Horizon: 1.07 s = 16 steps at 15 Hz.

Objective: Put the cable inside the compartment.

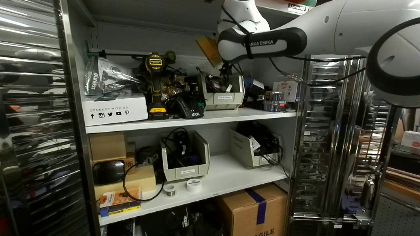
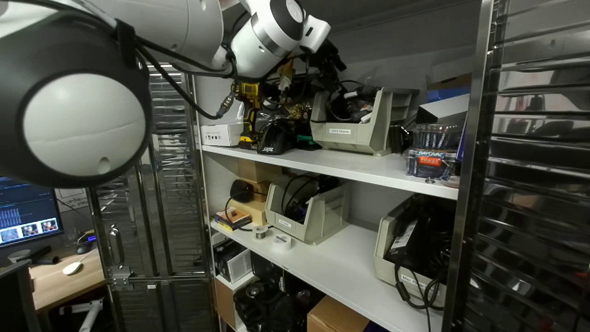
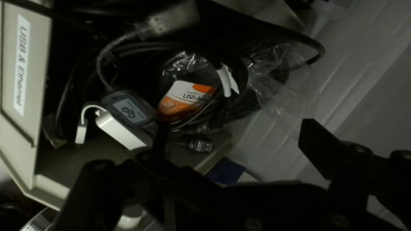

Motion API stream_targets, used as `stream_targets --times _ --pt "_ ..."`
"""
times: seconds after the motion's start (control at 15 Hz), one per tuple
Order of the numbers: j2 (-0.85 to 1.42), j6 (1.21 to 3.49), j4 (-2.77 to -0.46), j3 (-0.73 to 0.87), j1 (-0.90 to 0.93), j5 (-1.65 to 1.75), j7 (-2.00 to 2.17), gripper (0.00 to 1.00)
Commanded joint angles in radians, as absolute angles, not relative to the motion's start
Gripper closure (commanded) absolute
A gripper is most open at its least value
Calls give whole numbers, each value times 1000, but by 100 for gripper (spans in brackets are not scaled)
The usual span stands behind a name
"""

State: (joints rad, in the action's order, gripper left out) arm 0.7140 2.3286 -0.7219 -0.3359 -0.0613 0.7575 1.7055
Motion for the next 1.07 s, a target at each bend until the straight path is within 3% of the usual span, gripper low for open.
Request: stream_targets --times 0.0,0.53,1.0 --pt "761 2261 -622 -401 -74 651 1623 0" --pt "579 2088 -937 -593 -241 399 1437 0" --pt "387 2183 -1294 -731 -470 285 1294 0"
